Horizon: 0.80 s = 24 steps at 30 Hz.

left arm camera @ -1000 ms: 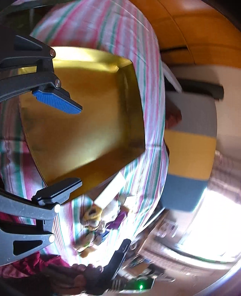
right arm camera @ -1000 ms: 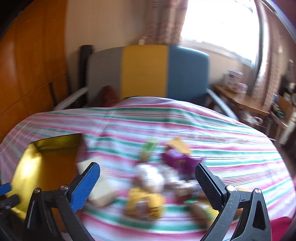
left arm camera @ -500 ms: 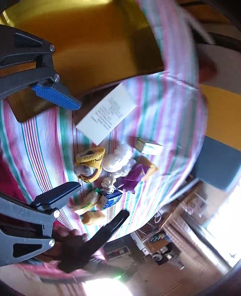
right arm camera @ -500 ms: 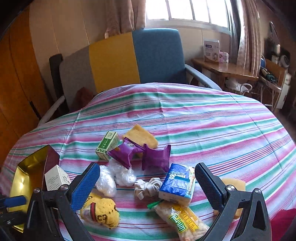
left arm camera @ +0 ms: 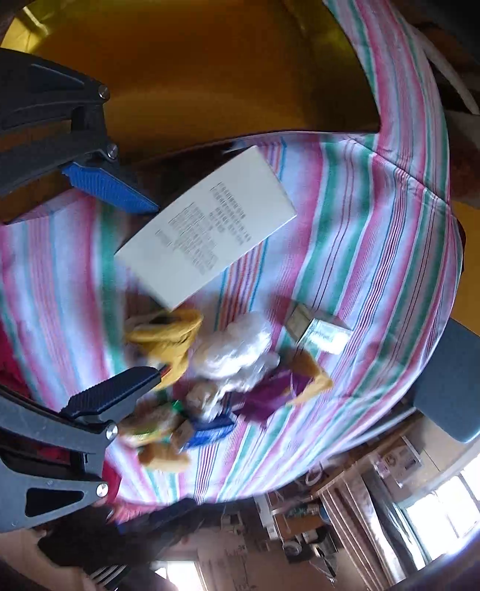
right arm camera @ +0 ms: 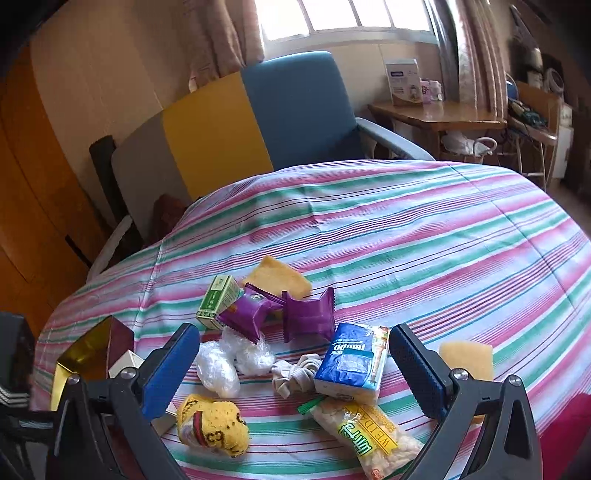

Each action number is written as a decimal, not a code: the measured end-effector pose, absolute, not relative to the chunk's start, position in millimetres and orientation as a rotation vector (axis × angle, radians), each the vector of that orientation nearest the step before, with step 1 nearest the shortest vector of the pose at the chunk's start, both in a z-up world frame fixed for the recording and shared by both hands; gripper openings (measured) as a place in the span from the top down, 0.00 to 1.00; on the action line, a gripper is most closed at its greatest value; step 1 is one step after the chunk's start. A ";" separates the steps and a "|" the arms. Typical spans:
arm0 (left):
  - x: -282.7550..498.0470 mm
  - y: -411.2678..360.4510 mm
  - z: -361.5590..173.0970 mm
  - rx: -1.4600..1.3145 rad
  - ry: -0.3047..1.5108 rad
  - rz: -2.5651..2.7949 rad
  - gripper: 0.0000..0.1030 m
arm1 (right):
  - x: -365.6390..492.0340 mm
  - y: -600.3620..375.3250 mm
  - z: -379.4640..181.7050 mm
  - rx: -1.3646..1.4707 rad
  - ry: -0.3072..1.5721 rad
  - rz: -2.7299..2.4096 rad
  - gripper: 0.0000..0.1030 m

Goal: Organize objects
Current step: 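Reach the left gripper to the white printed box and grasp it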

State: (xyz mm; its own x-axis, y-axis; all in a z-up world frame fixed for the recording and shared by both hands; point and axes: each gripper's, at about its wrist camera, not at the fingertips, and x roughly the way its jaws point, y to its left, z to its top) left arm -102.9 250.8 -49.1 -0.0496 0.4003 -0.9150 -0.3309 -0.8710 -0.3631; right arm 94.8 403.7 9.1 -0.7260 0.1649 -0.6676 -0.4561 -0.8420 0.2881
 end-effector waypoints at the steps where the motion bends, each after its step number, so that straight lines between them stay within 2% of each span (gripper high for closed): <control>1: -109.5 253.4 -54.5 -1.749 -0.063 1.982 0.17 | 95.6 404.1 9.5 -0.924 0.636 2.560 0.00; 7: -130.8 285.0 -70.1 -1.687 0.093 2.056 0.17 | 97.8 405.6 10.2 -0.909 0.656 2.564 0.00; 17: -151.7 294.1 -73.5 -1.653 0.100 2.163 0.18 | 97.5 409.2 7.8 -0.913 0.701 2.565 0.00; 18: -152.4 296.2 -74.0 -1.642 0.130 2.174 0.21 | 97.6 409.0 7.6 -0.912 0.700 2.565 0.00; 19: -151.6 298.2 -74.5 -1.620 0.167 2.189 0.39 | 97.5 409.2 7.7 -0.910 0.701 2.565 0.00; 22: -144.5 295.5 -72.2 -1.546 0.193 2.214 0.51 | 98.0 410.3 7.2 -0.903 0.701 2.560 0.00; 24: -132.8 294.2 -64.8 -1.473 0.248 2.228 0.52 | 98.7 411.6 8.1 -0.889 0.686 2.553 0.01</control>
